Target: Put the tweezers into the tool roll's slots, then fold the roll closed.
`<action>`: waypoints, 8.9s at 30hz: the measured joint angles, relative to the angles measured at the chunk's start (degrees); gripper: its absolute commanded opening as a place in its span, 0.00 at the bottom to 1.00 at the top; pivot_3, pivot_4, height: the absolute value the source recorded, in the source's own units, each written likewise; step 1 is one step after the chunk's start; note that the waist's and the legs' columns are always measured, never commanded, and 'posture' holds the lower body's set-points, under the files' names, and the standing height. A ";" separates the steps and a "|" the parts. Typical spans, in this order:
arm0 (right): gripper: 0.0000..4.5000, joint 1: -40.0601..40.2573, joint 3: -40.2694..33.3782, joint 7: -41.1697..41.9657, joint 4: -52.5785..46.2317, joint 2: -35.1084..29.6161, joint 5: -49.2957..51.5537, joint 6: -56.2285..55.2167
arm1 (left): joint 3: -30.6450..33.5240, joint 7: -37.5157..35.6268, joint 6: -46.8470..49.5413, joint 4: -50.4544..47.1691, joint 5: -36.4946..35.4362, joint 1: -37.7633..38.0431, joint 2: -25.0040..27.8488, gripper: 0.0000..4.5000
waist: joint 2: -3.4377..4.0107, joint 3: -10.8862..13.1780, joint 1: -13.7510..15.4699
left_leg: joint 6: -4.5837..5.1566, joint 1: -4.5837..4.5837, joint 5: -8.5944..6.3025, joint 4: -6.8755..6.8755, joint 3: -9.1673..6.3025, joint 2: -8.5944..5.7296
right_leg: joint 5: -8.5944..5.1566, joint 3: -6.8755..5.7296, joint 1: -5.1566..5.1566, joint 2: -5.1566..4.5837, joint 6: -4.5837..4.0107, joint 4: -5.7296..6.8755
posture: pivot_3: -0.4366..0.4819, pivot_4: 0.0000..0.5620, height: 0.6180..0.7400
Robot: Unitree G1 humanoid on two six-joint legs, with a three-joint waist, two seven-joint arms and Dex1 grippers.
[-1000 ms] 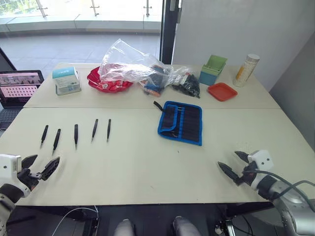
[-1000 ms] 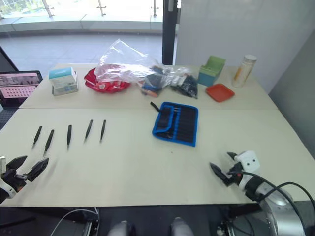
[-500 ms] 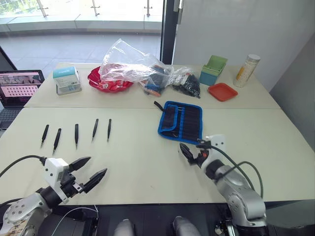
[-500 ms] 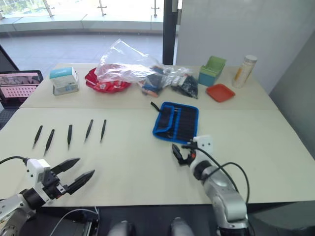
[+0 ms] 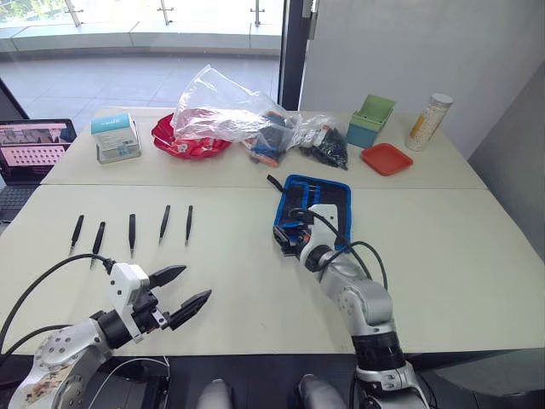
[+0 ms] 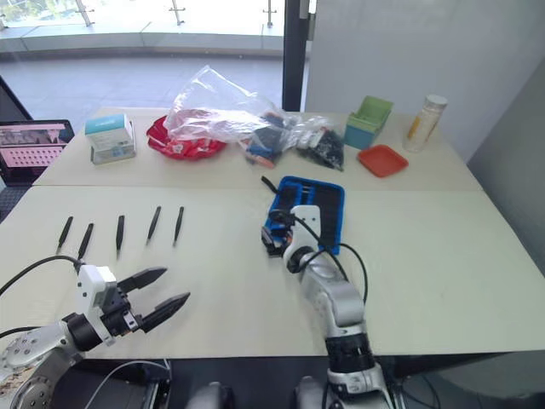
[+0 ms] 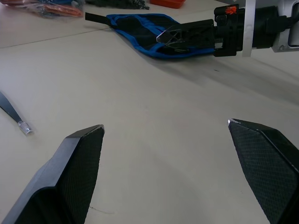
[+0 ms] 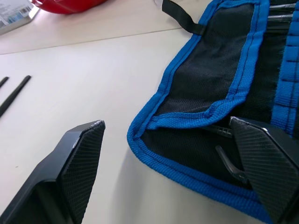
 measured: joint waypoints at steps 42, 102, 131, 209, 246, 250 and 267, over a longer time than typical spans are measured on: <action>0.01 -2.04 -1.78 3.30 1.61 -0.47 1.08 -3.61 | 1.37 2.91 -2.05 3.47 1.63 -1.28 -1.70 1.00 | 0.07 0.02 -1.16 | -0.01 -0.28 0.01 0.00 -0.71 -0.02 | 0.05 -0.69 0.01 -0.01 -0.09 0.04 | 0.48 0.27 0.81; 0.00 -0.67 21.98 52.89 -28.47 -45.37 -1.85 3.41 | -33.02 -44.55 -39.94 80.62 26.29 -70.66 -3.03 0.01 | 0.13 0.10 1.83 | 0.13 -0.99 -0.03 0.96 -1.51 -0.21 | 0.04 -1.16 0.07 0.09 -0.08 0.05 | 0.48 0.27 0.81; 0.39 0.79 9.12 40.11 -15.82 -25.86 10.17 7.81 | -35.13 -44.55 -50.65 80.46 27.20 -66.55 0.28 0.00 | 0.15 0.10 1.91 | 0.14 -0.98 -0.02 1.10 -1.62 -0.21 | 0.04 -1.30 0.10 0.07 -0.08 0.25 | 0.48 0.27 0.81; 0.00 -3.86 18.88 46.16 10.20 -19.57 -2.62 -11.25 | -23.78 -16.94 -14.41 48.55 19.79 -41.42 -7.22 0.01 | 0.97 -0.38 2.05 | 0.20 -0.25 -0.07 1.08 -1.75 -0.28 | -0.01 -1.38 1.01 0.01 -0.05 0.08 | 0.48 0.27 0.81; 0.13 15.56 -4.82 39.86 -23.50 -32.41 9.56 -1.72 | -2.41 -9.94 6.70 26.40 3.94 -24.47 2.53 0.06 | 1.19 -0.60 1.95 | 0.25 -0.54 -0.12 0.88 -1.80 -0.30 | -0.05 -1.32 0.80 0.00 0.01 -0.22 | 0.48 0.27 0.81; 0.42 22.99 -9.02 39.23 -23.61 -33.88 8.91 -6.21 | 3.05 -8.58 3.86 26.29 4.01 -18.08 4.23 0.34 | 1.10 -0.55 1.91 | 0.25 -0.54 -0.12 0.81 -1.80 -0.29 | -0.06 -1.30 0.80 0.00 0.00 -0.28 | 0.48 0.27 0.81; 1.00 37.27 -18.77 38.51 -14.65 -31.88 7.06 -23.20 | 15.91 -4.24 -0.85 23.93 3.70 -1.19 3.71 1.00 | 1.05 -0.51 1.75 | 0.20 -0.35 -0.11 0.77 -1.56 -0.25 | -0.38 -1.09 0.99 -0.01 -0.01 -0.52 | 0.48 0.27 0.81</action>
